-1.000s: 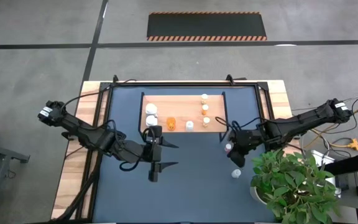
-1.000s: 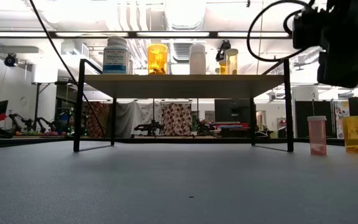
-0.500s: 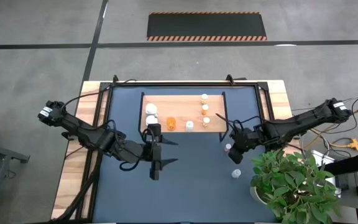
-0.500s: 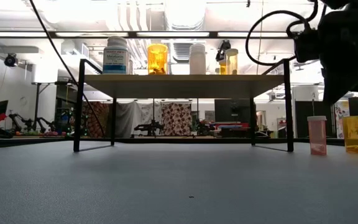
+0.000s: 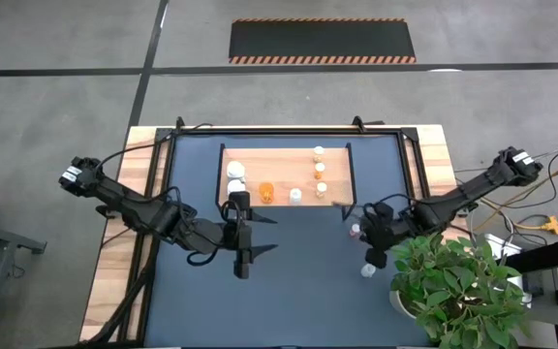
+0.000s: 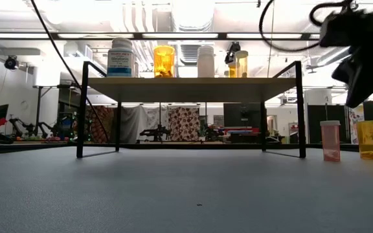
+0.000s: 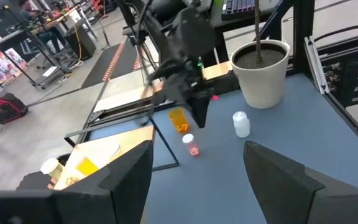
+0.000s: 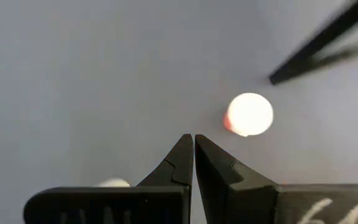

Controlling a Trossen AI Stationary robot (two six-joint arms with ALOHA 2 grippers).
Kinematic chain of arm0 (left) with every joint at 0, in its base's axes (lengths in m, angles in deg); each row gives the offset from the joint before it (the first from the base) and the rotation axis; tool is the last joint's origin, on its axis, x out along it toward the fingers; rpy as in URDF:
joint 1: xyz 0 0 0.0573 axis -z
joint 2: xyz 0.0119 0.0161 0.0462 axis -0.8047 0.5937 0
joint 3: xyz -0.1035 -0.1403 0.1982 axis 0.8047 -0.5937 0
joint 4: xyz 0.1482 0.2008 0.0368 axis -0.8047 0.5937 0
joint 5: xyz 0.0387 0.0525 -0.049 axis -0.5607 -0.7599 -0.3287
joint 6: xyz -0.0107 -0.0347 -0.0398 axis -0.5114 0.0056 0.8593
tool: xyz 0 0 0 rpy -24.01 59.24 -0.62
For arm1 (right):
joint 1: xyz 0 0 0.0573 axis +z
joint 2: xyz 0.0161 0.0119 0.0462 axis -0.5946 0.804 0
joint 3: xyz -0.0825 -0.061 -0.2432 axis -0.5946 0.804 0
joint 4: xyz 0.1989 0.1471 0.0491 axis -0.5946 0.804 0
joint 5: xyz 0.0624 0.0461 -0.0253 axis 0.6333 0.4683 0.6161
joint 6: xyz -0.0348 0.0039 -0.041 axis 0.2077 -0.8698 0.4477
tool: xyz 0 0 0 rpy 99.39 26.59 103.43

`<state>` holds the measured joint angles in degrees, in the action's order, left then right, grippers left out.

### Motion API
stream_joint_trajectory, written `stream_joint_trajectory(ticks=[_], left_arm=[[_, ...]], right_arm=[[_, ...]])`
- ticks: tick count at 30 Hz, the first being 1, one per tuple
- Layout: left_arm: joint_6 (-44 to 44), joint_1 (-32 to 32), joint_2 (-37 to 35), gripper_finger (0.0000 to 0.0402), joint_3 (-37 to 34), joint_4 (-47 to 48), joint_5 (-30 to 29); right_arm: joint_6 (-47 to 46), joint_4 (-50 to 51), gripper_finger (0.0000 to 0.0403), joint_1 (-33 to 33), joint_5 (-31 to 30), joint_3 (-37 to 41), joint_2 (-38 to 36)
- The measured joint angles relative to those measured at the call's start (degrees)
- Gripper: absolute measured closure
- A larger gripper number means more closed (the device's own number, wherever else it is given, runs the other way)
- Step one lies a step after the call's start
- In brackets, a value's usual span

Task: Pick and place medicine bottles onto shelf by color
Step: Put the pink bottle on the shelf

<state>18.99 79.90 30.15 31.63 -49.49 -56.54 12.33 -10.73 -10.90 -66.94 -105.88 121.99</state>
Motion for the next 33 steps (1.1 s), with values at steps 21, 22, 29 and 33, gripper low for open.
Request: stream_joint_trajectory(ticks=[21, 22, 29, 33], left_arm=[[-1.3, 0.0, 0.0, 0.0169, -0.2, 0.1, -0.2], [-1.4, 0.0, 0.0, 0.0169, -0.2, 0.1, -0.3], [-2.4, 0.0, 0.0, 0.0169, -0.3, 0.1, -1.5], [-2.4, 0.0, 0.0, 0.0169, -0.3, 0.0, -1.5]], right_arm=[[6.6, -1.6, 0.0266, 6.8, -17.8, 0.2, 0.0], [5.6, -1.5, 0.0252, 6.8, -18.4, 0.4, 0.0], [-2.0, -1.7, 0.0172, 6.8, -20.2, 3.6, 0.0], [-6.2, -3.6, 0.0151, 6.8, -21.7, 6.3, 0.1]])
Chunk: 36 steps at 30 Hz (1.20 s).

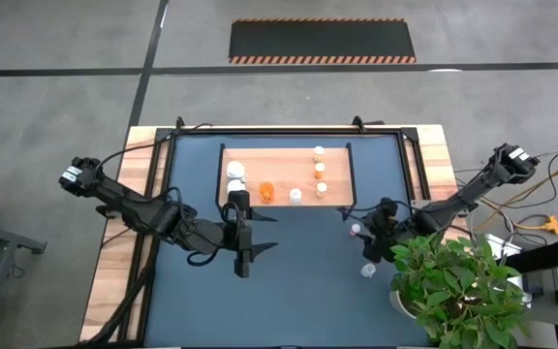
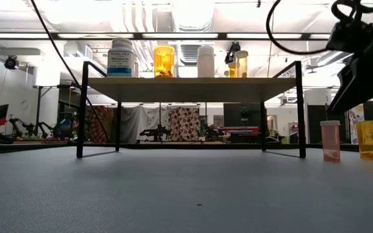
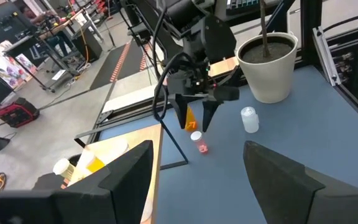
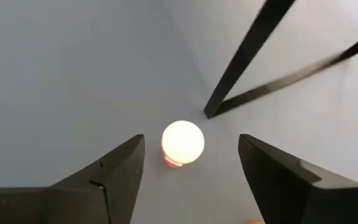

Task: Pick and place medicine bottles onto shelf by color
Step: Put the pink bottle on the shelf

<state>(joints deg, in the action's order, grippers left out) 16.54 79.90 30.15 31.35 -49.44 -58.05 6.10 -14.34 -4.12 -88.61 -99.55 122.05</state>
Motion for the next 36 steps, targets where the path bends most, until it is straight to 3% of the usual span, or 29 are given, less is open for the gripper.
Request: stream_joint_trajectory(ticks=[5, 22, 36], left_arm=[[0.0, 0.0, 0.0, 0.0169, 0.0, 0.0, 0.0], [-0.5, 0.0, 0.0, 0.0169, 0.0, 0.0, 0.0], [-0.5, 0.0, 0.0, 0.0169, 0.0, 0.0, 0.0]], right_arm=[[0.1, -6.3, 0.0151, 0.0, -1.5, 3.1, 0.0], [1.0, -11.5, 0.0174, 0.0, -3.2, 5.6, 5.5], [0.9, -11.8, 0.028, 0.0, -2.7, 4.4, 7.8]])
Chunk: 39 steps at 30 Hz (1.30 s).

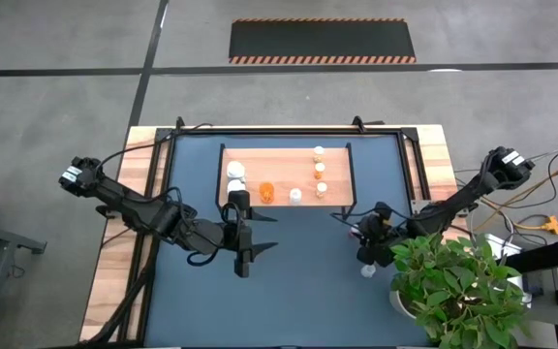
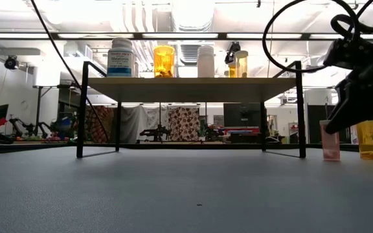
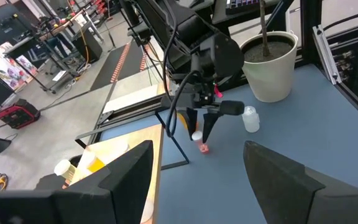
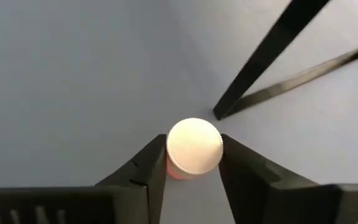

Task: Pick and place medicine bottles onto shelf by color
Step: Put the pink bottle on the shelf

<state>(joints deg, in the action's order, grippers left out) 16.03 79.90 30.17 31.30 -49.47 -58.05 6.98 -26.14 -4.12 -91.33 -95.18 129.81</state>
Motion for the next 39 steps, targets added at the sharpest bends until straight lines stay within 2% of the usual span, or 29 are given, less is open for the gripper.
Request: stream_joint_trajectory(ticks=[4, 8, 16, 21, 28, 33, 39], left_arm=[[0.0, 0.0, 0.0, 0.0169, 0.0, 0.0, 0.0], [0.0, 0.0, 0.0, 0.0169, 0.0, 0.0, 0.0], [0.0, 0.0, 0.0, 0.0169, 0.0, 0.0, 0.0], [0.0, 0.0, 0.0, 0.0169, 0.0, 0.0, 0.0], [0.0, 0.0, 0.0, 0.0169, 0.0, 0.0, 0.0], [-1.5, 0.0, 0.0, 0.0169, 0.0, 0.0, 0.0], [-3.3, 0.0, 0.0, 0.0169, -0.5, -0.3, 0.0]], right_arm=[[0.7, 0.0, 0.03, 0.0, 0.4, -0.6, 0.0], [1.9, 0.2, 0.0299, 0.0, 1.9, -1.5, -0.5], [6.8, -0.8, 0.0297, 0.2, 12.5, -6.7, -0.7], [13.2, -5.2, 0.0296, 0.4, 16.5, -10.9, -0.7], [20.7, -6.3, 0.0296, 0.2, 16.0, -17.9, -0.7], [24.1, -5.4, 0.0296, 0.2, 12.4, -23.9, -0.7], [25.2, 0.4, 0.0296, -0.9, 8.6, -31.8, -0.7]])
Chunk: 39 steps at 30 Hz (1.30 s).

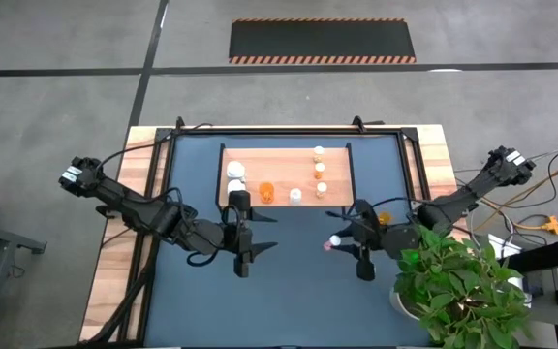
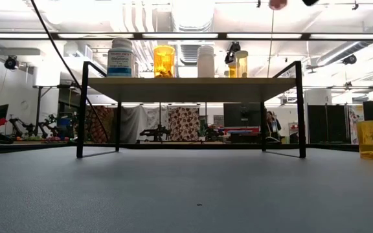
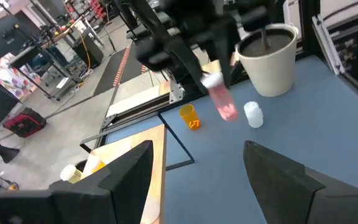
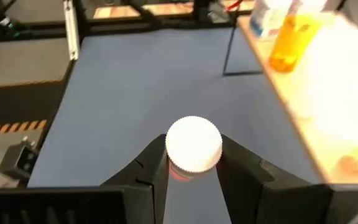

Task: Pick and place medicine bottles onto shelf by color
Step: Put the pink bottle on the shelf

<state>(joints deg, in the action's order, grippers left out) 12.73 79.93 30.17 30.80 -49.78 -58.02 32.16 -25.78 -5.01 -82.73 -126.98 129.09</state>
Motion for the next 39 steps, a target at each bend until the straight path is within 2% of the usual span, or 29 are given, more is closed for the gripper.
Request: stream_joint_trajectory(ticks=[7, 17, 26, 39], left_arm=[[-3.6, 0.0, -0.6, 0.0169, -6.2, -5.8, 0.1], [-5.1, 0.0, -3.3, 0.0169, -10.7, -9.4, 0.0], [-5.2, 0.1, -8.4, 0.0169, -14.0, -12.0, 0.0], [-5.4, 0.2, -12.3, 0.0169, -16.4, -15.2, 0.0]], right_arm=[[1.0, 5.7, 0.0296, -4.4, -2.7, -6.3, 0.0], [-1.6, 17.6, 0.0296, -15.9, -2.8, -11.7, 0.0], [-1.8, 22.0, 0.0296, -22.4, -2.4, -9.2, 0.0], [-7.0, 21.7, 0.0296, -23.3, -2.7, -2.4, -0.2]])
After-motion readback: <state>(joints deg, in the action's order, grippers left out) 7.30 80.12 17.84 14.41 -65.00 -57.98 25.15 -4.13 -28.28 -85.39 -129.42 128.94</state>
